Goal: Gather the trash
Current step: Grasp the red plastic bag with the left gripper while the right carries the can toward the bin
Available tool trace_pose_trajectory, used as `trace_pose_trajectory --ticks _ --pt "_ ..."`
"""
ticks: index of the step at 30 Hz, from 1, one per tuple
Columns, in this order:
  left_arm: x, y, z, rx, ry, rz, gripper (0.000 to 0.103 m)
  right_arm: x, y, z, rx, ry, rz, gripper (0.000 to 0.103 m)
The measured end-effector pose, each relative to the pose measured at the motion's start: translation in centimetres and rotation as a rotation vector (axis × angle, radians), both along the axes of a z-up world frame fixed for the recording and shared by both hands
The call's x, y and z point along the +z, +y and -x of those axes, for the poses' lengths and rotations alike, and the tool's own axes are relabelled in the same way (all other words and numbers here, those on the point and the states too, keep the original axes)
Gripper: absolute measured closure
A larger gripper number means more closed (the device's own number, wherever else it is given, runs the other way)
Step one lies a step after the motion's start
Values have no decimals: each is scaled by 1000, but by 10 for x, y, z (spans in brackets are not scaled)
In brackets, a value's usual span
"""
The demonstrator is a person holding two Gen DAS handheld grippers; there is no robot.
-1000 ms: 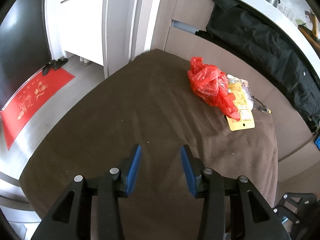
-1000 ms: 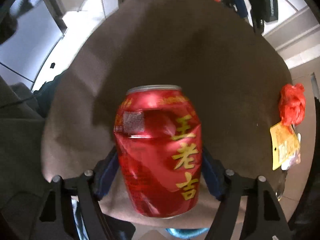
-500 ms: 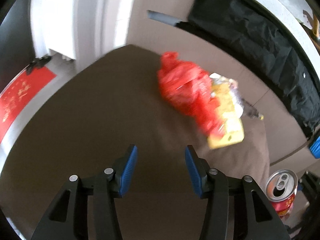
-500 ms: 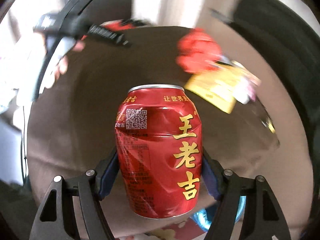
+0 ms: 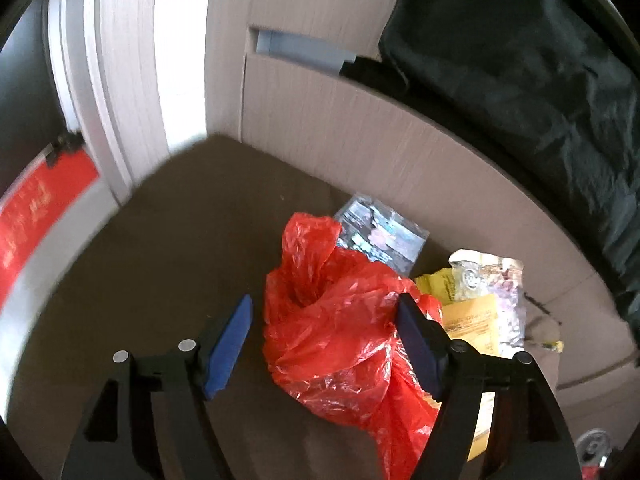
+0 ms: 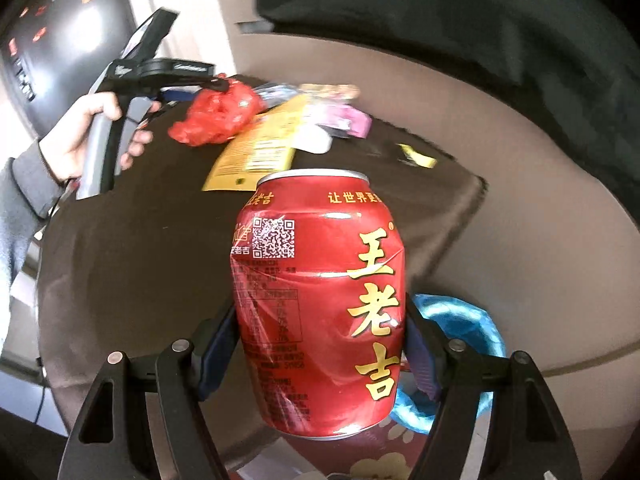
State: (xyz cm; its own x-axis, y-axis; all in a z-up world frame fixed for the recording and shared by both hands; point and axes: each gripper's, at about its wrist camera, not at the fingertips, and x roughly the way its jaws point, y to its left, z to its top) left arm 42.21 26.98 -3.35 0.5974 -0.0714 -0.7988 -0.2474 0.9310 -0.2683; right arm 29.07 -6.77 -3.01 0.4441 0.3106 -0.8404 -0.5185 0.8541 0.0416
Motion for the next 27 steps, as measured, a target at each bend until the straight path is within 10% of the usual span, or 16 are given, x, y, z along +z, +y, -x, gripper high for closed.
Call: trace_pose_trajectory --ticks 4,10,22,27 --pt "-4 -2 0 -43 21 56 36 -3 -14 -7 -48 1 -27 32" --pt "18 -27 16 -93 -17 -63 62 1 -12 -17 -65 -9 -75 32" --pt "132 -128 101 -331 -229 -139 63 53 -54 -1 -142 -115 -93 32" --pt "129 -211 111 -511 -203 -75 63 68 -119 9 -287 -150 -74 32"
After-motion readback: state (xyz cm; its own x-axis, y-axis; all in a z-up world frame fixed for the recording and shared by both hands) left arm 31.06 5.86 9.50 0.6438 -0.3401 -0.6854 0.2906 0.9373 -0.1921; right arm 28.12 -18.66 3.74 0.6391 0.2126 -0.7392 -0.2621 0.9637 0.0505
